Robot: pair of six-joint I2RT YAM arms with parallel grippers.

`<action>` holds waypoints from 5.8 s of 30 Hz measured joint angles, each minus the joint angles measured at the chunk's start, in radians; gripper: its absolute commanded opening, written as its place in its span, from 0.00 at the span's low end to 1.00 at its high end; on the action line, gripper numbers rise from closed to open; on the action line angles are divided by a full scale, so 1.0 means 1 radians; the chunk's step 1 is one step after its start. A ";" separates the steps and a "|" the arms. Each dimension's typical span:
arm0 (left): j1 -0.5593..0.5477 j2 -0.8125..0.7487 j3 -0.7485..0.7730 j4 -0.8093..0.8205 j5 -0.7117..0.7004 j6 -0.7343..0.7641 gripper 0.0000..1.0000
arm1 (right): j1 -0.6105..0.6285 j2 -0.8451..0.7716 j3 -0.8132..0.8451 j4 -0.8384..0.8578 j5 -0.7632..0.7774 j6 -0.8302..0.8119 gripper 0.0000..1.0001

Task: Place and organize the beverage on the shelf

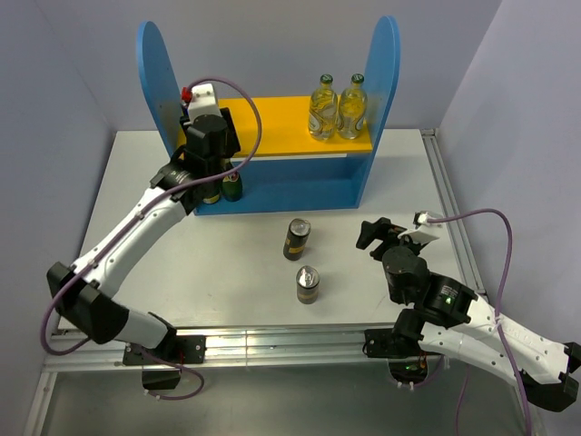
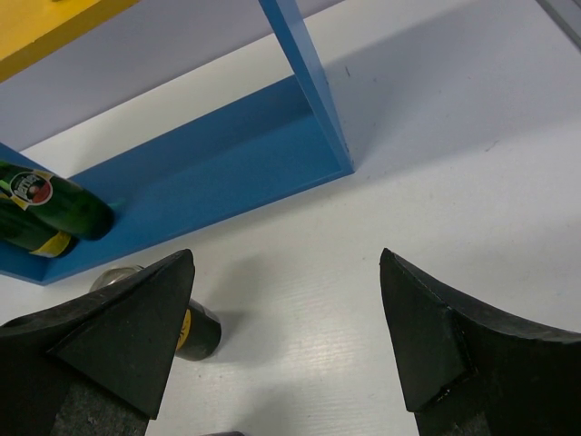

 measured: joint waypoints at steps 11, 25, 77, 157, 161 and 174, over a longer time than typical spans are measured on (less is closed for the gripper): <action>0.052 0.161 0.123 0.066 0.034 0.048 0.00 | 0.000 -0.003 0.000 0.000 0.000 0.000 0.89; 0.056 0.182 0.158 0.061 0.039 0.077 0.86 | 0.000 0.002 0.000 0.002 0.000 0.000 0.89; -0.266 -0.092 -0.948 0.674 0.561 -0.166 0.99 | 0.000 0.047 0.000 -0.001 0.003 0.003 0.90; -0.151 0.686 -0.233 0.892 0.265 0.057 0.00 | 0.000 0.062 0.000 0.019 -0.008 -0.001 0.90; -0.152 0.704 -0.213 0.899 0.257 0.056 0.31 | 0.000 0.063 0.000 0.019 -0.008 -0.001 0.90; -0.163 0.705 -0.212 0.950 0.266 0.050 0.99 | 0.000 0.068 0.000 0.026 -0.018 -0.001 0.90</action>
